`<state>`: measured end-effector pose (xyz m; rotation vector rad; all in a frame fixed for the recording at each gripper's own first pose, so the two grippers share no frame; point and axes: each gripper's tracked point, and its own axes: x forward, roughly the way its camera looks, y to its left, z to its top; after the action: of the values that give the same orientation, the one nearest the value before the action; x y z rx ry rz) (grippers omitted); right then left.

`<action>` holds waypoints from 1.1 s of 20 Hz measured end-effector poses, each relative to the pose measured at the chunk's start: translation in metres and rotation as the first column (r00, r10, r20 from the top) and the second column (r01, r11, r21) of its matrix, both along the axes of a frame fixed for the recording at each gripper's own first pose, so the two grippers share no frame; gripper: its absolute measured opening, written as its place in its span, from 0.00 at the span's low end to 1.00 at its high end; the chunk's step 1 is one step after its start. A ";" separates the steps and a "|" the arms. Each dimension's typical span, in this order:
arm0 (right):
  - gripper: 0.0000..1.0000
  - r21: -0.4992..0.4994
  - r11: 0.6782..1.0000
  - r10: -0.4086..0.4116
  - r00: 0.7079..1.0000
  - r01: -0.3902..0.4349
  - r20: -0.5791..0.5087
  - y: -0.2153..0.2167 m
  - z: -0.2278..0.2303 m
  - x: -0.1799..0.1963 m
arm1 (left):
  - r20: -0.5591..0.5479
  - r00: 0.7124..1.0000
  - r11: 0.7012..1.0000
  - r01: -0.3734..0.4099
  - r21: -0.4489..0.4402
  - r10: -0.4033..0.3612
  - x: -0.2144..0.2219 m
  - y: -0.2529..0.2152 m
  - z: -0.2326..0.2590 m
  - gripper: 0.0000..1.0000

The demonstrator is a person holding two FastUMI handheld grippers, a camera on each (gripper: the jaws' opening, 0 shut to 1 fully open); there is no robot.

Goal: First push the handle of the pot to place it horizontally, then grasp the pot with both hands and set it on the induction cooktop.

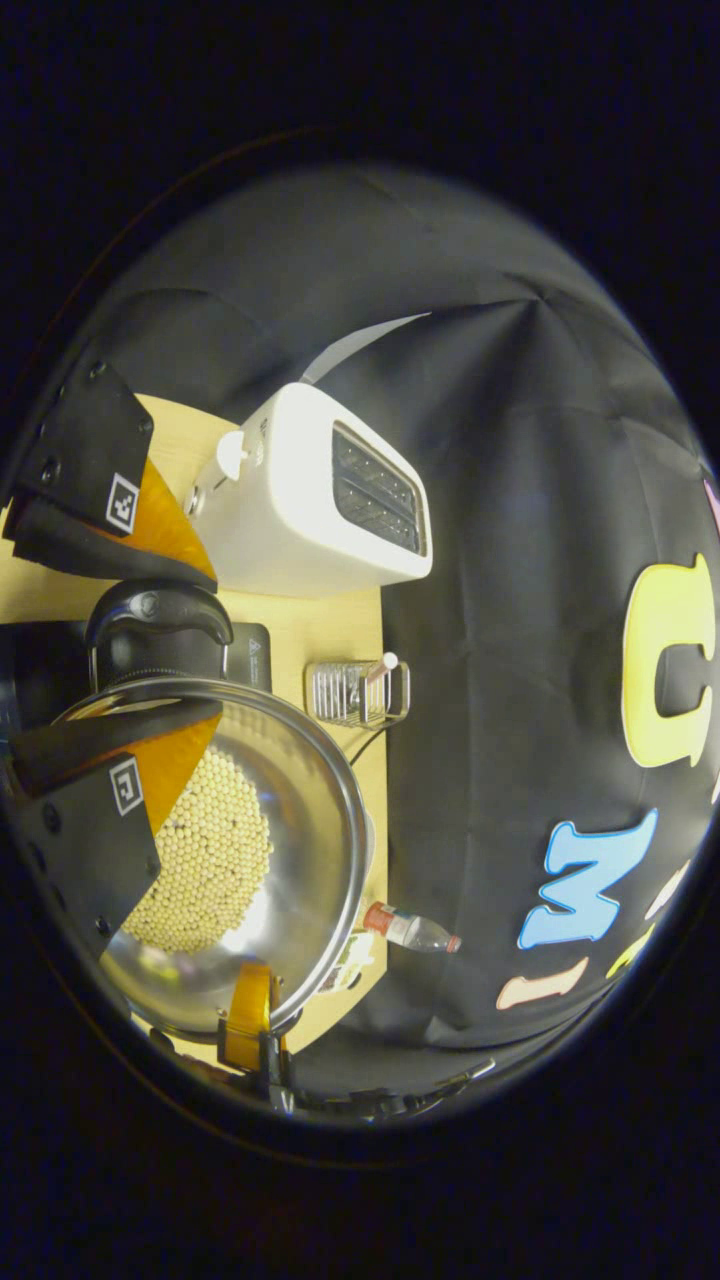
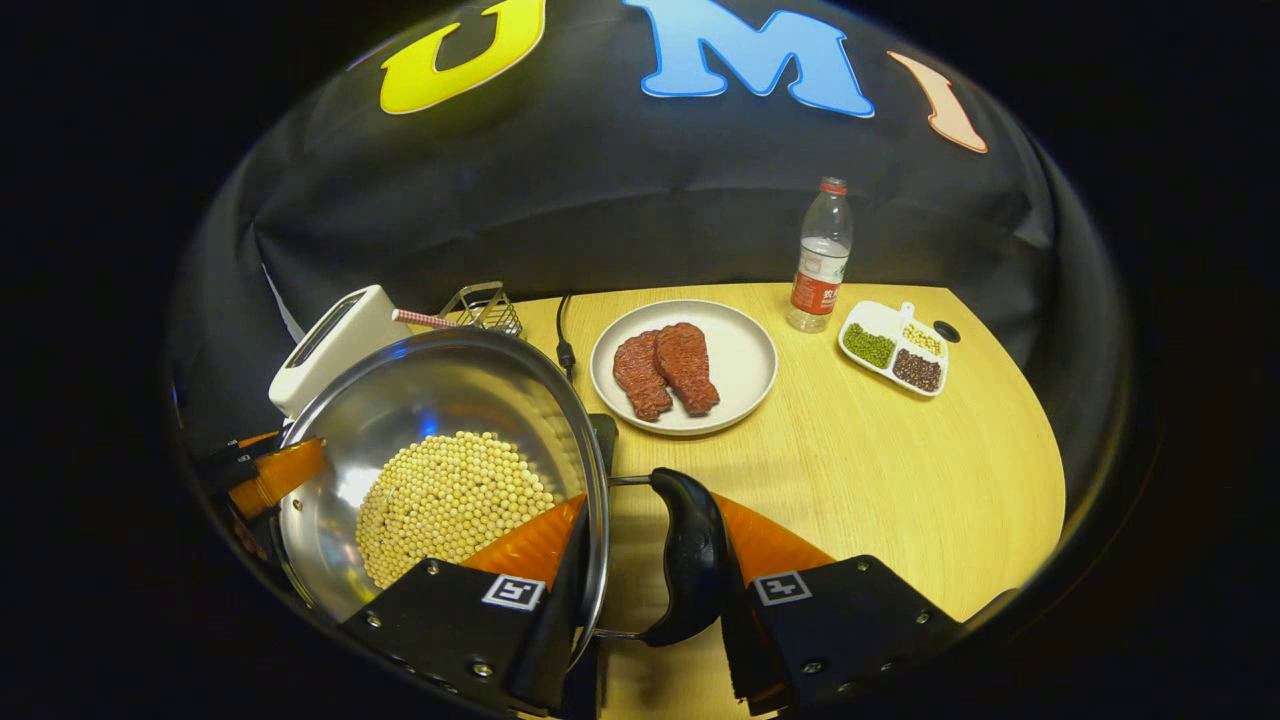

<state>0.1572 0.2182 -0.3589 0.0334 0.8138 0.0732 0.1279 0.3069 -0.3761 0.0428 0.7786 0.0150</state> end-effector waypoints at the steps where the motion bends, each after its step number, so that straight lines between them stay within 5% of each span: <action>1: 0.61 0.002 1.000 -0.003 1.000 0.003 -0.005 0.003 -0.003 -0.001 | -0.002 1.000 1.000 0.001 -0.001 -0.001 0.001 0.001 -0.002 0.67; 11: 0.61 -0.009 0.999 -0.049 0.999 0.049 -0.017 0.011 -0.023 -0.002 | -0.003 0.999 0.999 0.035 -0.023 -0.035 0.010 0.015 -0.027 0.64; 15: 0.61 -0.012 0.998 -0.066 0.998 0.065 -0.020 0.012 -0.029 -0.004 | -0.003 0.999 0.998 0.046 -0.032 -0.046 0.012 0.016 -0.035 0.70; 22: 0.61 0.012 0.997 -0.071 0.997 0.071 0.012 0.015 -0.032 -0.001 | 0.033 0.998 0.998 0.062 -0.024 -0.062 0.017 0.022 -0.035 0.64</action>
<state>0.1562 0.2331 -0.3910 0.0726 0.7989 0.0109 0.1448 0.3286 -0.4109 0.0430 0.7453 -0.0526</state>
